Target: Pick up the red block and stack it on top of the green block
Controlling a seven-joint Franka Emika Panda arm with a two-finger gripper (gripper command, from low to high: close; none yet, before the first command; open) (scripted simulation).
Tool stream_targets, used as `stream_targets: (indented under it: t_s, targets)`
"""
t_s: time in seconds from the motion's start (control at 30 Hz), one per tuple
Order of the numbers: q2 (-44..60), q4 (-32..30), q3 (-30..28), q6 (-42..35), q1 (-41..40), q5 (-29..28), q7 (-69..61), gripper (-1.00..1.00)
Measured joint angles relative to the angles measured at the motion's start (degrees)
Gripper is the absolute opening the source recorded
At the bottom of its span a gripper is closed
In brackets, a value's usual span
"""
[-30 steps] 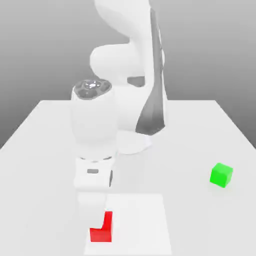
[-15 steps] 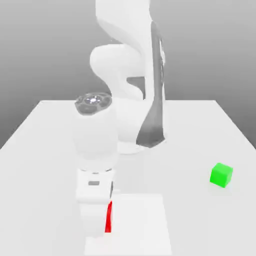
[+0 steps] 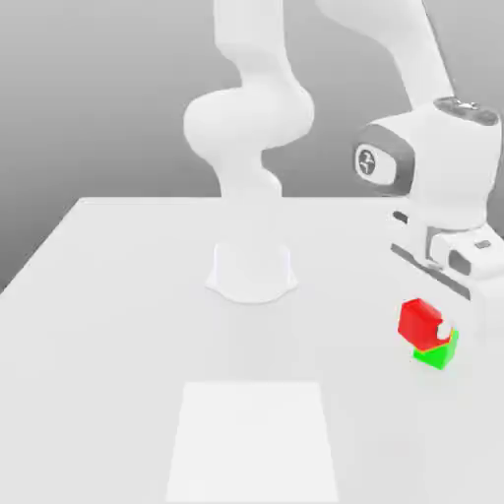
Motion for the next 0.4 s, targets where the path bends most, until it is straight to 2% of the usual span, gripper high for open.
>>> stream_targets:
  t_s: [0.1,0.27,0.3,0.4]
  targets:
    - [-0.26,-1.53,3.7,1.35,2.95,-0.78,3.67,-1.0]
    - [9.0,-1.41,3.68,10.47,3.7,-3.15,5.9,-1.0]
    - [10.53,-1.35,3.5,11.93,3.78,-3.59,6.23,1.0]
    - [10.53,-1.35,3.5,11.93,3.78,-3.59,6.23,1.0]
